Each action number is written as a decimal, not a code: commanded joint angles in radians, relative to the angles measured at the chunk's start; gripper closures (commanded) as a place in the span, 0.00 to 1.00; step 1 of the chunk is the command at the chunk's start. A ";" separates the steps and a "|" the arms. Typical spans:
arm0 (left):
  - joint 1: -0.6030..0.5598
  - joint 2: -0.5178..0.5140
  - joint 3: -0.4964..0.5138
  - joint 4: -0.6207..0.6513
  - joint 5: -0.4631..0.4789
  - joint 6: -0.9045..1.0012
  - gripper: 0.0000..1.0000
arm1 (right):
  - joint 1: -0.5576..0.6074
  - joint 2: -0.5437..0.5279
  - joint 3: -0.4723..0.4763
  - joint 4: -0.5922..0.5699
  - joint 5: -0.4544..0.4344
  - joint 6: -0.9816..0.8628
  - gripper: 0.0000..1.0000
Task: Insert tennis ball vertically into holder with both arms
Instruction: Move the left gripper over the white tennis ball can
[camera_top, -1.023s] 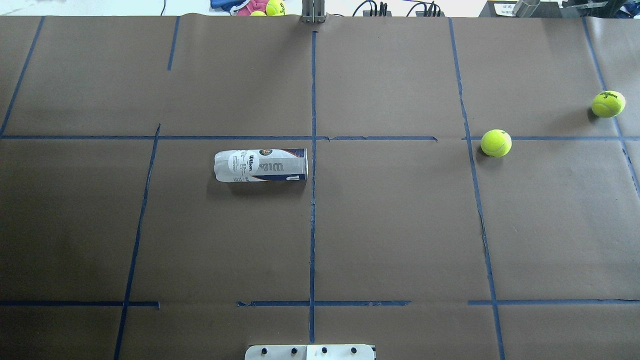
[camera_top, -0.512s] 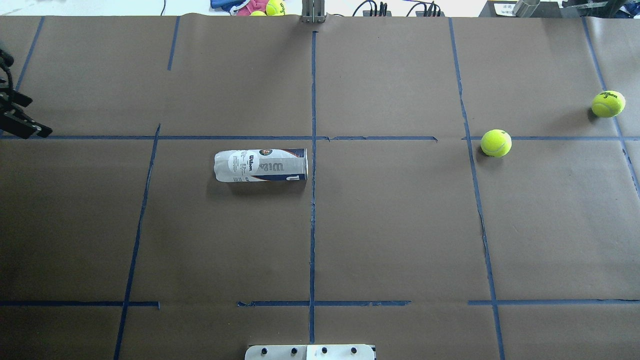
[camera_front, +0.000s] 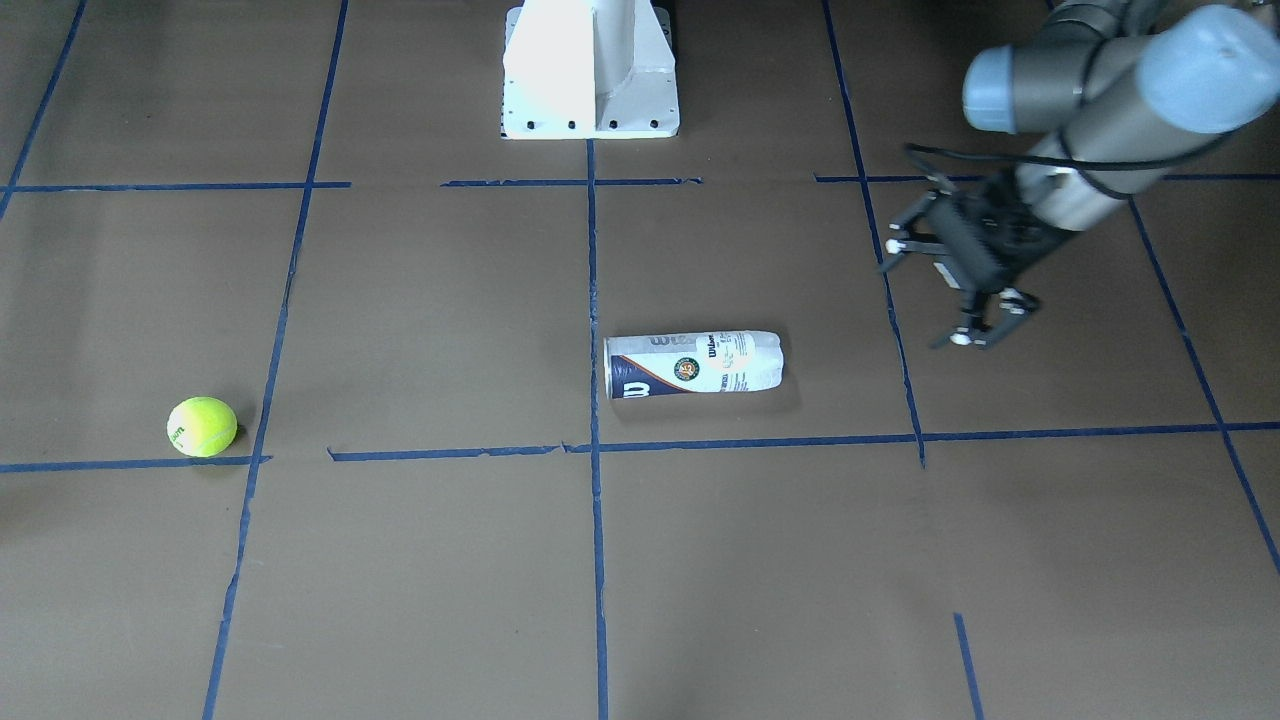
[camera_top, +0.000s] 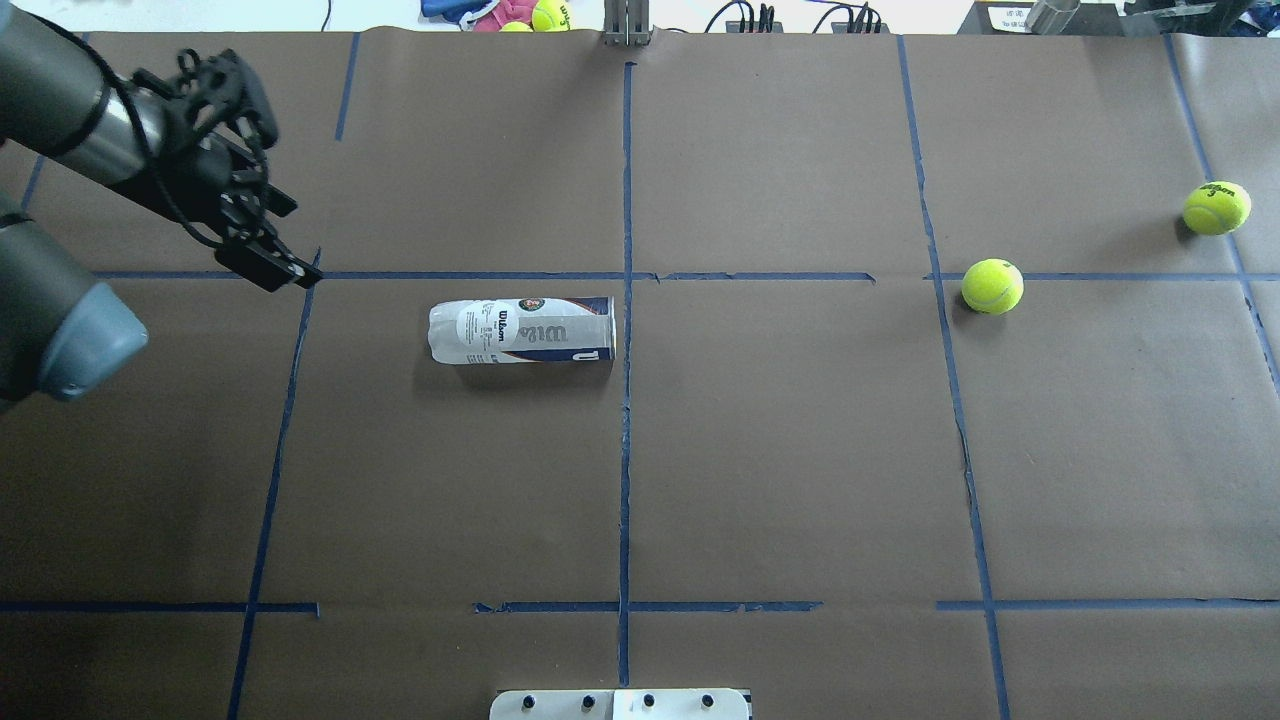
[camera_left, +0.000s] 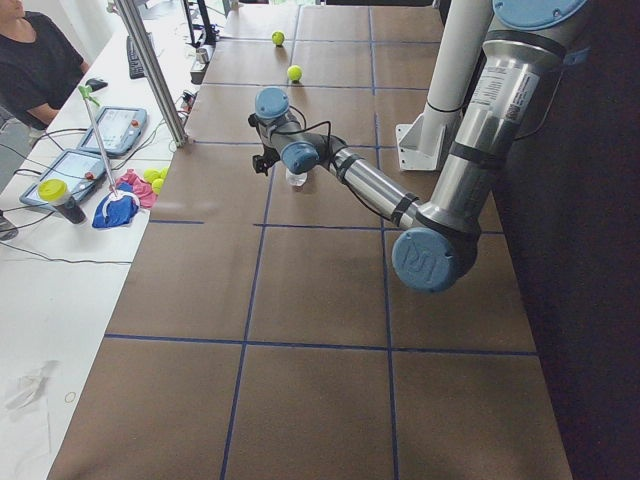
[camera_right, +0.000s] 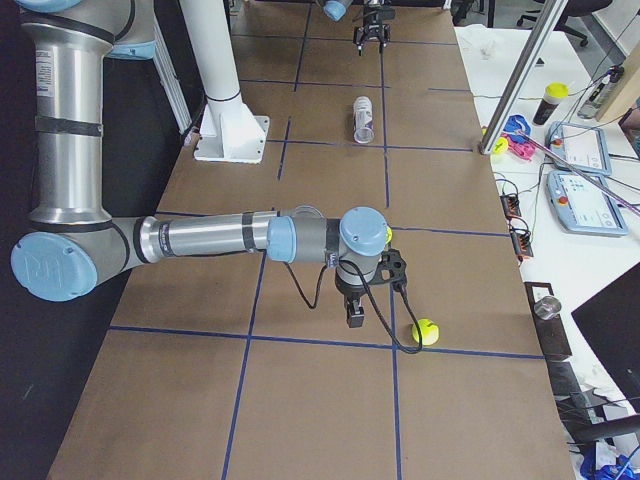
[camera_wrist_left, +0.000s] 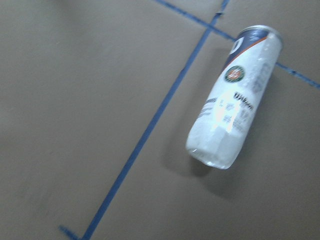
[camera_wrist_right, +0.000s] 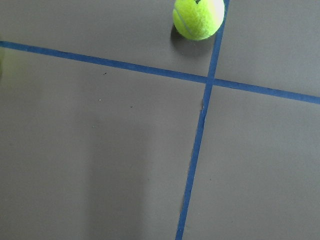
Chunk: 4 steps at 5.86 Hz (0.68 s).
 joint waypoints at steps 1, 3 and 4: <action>0.189 -0.140 0.009 0.097 0.203 -0.004 0.00 | -0.006 0.006 0.002 0.001 -0.004 -0.004 0.00; 0.291 -0.341 0.122 0.236 0.383 0.039 0.00 | -0.007 0.008 0.002 0.001 -0.003 -0.001 0.00; 0.301 -0.428 0.213 0.294 0.413 0.116 0.00 | -0.013 0.008 0.002 0.001 -0.006 -0.006 0.00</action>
